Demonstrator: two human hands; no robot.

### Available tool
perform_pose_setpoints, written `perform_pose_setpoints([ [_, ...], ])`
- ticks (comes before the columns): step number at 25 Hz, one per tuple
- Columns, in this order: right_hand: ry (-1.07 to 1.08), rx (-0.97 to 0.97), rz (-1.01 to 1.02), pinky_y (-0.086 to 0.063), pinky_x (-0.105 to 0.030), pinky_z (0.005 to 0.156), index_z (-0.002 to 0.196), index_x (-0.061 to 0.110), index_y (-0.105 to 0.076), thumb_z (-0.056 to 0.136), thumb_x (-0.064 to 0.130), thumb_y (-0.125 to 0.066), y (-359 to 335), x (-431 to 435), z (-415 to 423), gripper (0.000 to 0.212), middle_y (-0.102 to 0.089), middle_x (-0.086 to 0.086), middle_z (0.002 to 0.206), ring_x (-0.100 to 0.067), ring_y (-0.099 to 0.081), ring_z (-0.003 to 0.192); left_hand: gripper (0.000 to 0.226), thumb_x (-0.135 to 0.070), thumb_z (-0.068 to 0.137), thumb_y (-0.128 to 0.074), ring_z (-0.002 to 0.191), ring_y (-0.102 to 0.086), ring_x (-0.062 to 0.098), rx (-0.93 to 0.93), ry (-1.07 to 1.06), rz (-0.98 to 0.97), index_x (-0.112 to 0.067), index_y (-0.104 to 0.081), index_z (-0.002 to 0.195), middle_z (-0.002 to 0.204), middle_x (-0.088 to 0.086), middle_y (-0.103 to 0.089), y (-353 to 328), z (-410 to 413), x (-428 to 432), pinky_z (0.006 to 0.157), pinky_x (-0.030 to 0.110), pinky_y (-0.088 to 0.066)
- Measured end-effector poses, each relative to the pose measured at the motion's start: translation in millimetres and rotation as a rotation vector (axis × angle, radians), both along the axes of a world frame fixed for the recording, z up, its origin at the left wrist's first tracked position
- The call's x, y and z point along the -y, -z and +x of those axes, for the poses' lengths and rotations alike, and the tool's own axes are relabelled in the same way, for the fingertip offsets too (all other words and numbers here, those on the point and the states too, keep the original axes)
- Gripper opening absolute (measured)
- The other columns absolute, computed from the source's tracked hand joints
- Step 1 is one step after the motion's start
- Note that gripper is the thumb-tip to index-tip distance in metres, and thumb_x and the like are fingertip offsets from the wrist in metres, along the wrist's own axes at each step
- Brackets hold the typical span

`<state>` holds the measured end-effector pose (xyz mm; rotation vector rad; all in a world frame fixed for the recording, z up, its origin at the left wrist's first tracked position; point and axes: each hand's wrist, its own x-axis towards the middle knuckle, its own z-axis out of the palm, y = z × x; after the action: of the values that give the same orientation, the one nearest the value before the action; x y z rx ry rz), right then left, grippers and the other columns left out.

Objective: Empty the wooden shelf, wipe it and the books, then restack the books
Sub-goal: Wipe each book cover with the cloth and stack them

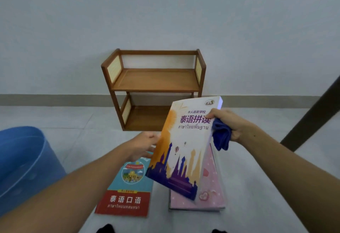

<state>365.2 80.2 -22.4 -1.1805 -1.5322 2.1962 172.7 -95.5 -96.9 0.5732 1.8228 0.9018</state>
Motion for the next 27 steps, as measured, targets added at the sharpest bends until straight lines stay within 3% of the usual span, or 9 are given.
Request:
perform_pose_setpoints([
  [3,0.071,0.142,-0.003,-0.06,-0.038,0.065,0.101,0.001,-0.061,0.084,0.001,-0.063,48,-18,0,0.018,-0.074,-0.016,0.084,-0.028,-0.071,0.07,0.024,-0.025,0.095,-0.055,0.092,-0.07,0.03,0.092,-0.052,-0.031,-0.006,-0.059,0.109,0.108,0.014,-0.068,36,10,0,0.081,0.046,-0.058],
  [9,0.152,0.411,0.276,-0.06,-0.039,0.072,0.093,0.002,-0.065,0.082,0.01,-0.073,130,-47,4,0.015,-0.072,-0.015,0.088,-0.027,-0.072,0.076,0.026,-0.015,0.086,-0.07,0.064,-0.068,0.03,-0.01,-0.106,-0.081,0.007,-0.061,0.096,0.087,0.024,-0.068,103,45,-22,0.058,0.044,-0.06],
  [12,0.156,0.441,0.327,-0.057,-0.03,0.06,0.082,0.003,-0.064,0.082,0.01,-0.073,154,-57,1,0.011,-0.072,-0.015,0.084,-0.024,-0.071,0.07,0.024,-0.017,0.085,-0.07,0.065,-0.069,0.035,-0.03,-0.136,-0.101,0.005,-0.062,0.093,0.081,0.022,-0.069,128,51,-31,0.057,0.043,-0.06],
  [18,0.116,0.48,0.287,-0.059,-0.034,0.067,0.079,0.002,-0.063,0.081,0.01,-0.074,182,-65,-11,0.014,-0.071,-0.014,0.079,-0.025,-0.07,0.07,0.023,-0.016,0.085,-0.07,0.062,-0.069,0.035,-0.085,-0.12,-0.121,0.007,-0.064,0.086,0.077,0.023,-0.069,149,41,-35,0.053,0.041,-0.059],
  [27,0.095,0.503,0.335,-0.052,-0.024,0.054,0.076,0.007,-0.064,0.083,0.011,-0.073,207,-66,-22,0.012,-0.07,-0.009,0.079,-0.019,-0.068,0.066,0.02,-0.015,0.083,-0.072,0.058,-0.068,0.029,-0.107,-0.131,-0.148,0.001,-0.06,0.086,0.079,0.023,-0.068,165,33,-31,0.049,0.039,-0.058],
])
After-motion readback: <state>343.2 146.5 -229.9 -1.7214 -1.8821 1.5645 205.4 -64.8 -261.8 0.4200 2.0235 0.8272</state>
